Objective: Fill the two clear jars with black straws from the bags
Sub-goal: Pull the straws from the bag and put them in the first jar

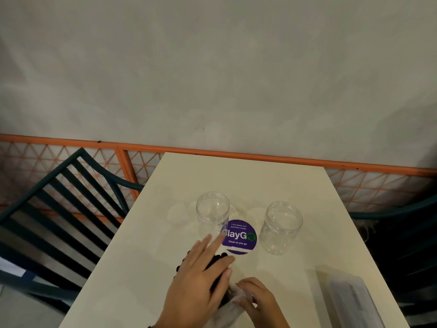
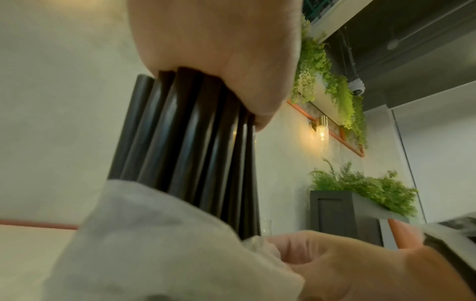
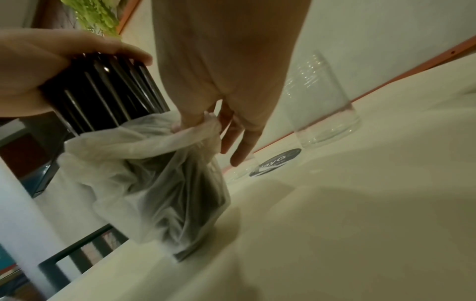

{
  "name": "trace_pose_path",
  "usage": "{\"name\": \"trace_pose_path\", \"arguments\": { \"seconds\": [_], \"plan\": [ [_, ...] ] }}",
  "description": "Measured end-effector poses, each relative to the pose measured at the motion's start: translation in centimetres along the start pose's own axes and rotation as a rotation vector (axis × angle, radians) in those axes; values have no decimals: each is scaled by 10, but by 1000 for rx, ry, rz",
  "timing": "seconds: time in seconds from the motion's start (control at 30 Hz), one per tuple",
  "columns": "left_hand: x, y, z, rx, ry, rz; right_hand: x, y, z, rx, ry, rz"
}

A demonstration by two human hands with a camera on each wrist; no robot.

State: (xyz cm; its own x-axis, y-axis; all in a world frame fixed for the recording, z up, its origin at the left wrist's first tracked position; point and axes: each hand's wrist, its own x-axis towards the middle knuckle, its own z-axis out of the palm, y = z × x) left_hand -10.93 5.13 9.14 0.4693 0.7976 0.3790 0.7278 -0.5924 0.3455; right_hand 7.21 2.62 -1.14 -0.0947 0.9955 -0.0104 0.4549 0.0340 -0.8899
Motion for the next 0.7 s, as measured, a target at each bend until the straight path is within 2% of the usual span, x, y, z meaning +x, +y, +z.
{"name": "trace_pose_path", "arguments": {
  "seconds": [0.13,0.27,0.37,0.43,0.53,0.63,0.7],
  "plan": [
    [2,0,-5,114,-120,-243,-1,6,15,-61,68,-21],
    [9,-1,-11,30,-177,-247,-6,-7,16,-137,115,-76],
    [14,-14,-22,-200,-30,-194,-2,-40,-13,-110,205,-90],
    [25,-21,-39,-396,52,-195,7,-68,-42,-121,284,-158],
    [48,-27,-54,-561,164,-165,28,-108,-84,-338,384,-277],
    [73,-36,-45,-586,147,-176,63,-136,-115,-612,560,-426],
    [88,-44,-29,-612,126,-234,88,-147,-125,-752,594,-530]
  ]
}}
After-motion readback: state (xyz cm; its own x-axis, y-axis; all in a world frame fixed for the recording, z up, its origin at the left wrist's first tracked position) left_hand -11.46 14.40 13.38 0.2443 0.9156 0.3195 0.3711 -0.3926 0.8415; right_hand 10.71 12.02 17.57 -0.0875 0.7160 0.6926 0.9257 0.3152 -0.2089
